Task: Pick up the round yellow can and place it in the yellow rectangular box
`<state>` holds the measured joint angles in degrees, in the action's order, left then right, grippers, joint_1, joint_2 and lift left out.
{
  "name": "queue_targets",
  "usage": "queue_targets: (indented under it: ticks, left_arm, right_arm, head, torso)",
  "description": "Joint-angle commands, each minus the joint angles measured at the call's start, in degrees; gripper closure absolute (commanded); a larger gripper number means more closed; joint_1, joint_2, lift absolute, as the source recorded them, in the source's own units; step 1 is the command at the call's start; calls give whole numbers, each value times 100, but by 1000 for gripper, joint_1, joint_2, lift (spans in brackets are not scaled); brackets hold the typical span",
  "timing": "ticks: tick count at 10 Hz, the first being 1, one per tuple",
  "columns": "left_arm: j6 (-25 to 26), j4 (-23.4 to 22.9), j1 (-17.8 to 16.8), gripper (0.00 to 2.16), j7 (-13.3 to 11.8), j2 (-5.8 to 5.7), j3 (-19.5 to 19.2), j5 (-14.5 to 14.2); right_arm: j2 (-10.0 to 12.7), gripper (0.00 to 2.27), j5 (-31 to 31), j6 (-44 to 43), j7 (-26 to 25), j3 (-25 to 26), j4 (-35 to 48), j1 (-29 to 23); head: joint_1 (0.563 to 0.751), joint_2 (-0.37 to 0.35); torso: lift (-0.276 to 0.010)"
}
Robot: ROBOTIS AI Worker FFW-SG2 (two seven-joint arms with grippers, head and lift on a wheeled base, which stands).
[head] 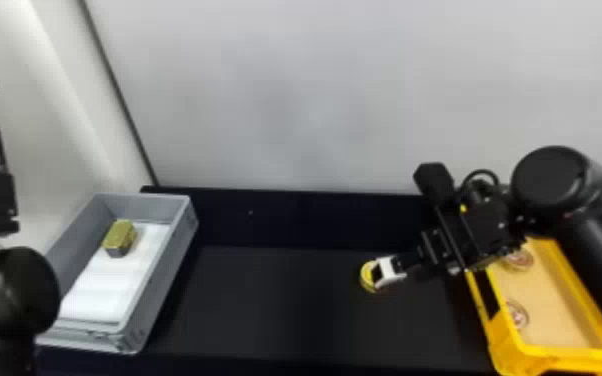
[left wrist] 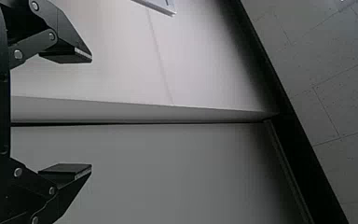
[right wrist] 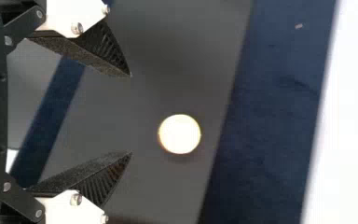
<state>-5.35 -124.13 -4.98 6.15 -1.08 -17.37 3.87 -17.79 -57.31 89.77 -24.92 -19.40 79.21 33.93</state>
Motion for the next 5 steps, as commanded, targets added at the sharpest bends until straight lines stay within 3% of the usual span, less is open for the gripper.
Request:
queue_targets:
  ticks: [1, 2, 4, 5]
  left_arm:
    - [7, 12, -20, 407, 1, 2, 67, 9]
    - [16, 12, -20, 407, 1, 2, 75, 9]
    - [16, 12, -29, 407, -25, -6, 93, 18]
    - [16, 12, -38, 407, -43, -15, 102, 18]
  right_arm:
    - [-14, 205, 458, -430, 426, -372, -397, -18]
    - [100, 185, 1925, -983, 2140, -487, -599, -27]
    - [698, 150, 4589, -1643, 3916, -56, -1083, -62]
    - [1014, 148, 5872, -1924, 4549, 146, -1381, -9]
  head:
    - [694, 54]
    - [694, 54]
    - [694, 54]
    - [694, 54]
  torso:
    - [0]
    - [0]
    - [0]
    - [0]
